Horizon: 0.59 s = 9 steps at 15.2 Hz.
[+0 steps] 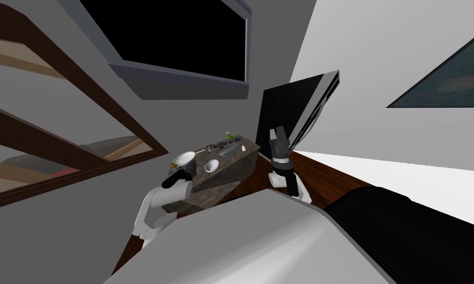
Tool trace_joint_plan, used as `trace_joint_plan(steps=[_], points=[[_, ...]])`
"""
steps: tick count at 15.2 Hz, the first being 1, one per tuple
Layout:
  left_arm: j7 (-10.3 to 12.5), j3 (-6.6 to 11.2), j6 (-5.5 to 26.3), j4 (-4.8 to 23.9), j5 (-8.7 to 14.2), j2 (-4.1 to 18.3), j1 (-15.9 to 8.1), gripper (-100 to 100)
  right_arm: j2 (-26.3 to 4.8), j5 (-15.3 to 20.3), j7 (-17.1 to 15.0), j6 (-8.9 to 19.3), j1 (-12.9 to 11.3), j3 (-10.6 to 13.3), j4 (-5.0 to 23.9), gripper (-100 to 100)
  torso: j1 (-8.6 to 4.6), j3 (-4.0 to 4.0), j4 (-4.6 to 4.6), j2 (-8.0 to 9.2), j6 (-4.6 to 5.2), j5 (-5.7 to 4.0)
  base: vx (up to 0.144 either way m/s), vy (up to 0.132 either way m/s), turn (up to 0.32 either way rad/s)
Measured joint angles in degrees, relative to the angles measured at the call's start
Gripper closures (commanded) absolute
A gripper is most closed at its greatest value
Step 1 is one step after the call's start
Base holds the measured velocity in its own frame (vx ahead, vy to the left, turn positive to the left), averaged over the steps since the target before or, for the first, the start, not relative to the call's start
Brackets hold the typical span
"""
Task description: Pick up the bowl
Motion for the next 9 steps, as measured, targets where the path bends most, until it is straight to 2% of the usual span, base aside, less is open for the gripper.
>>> trace_joint_plan(steps=[9], points=[[0.17, 0.53, 9.87, 1.55, -0.08, -0.55, -2.14, -100, 0.00, 0.00, 0.00, 0.00, 0.00, 0.00, 0.00, 0, -0.03, -0.03, -0.01, -0.04, -0.01, -0.01, 0.022, -0.008, -0.023]])
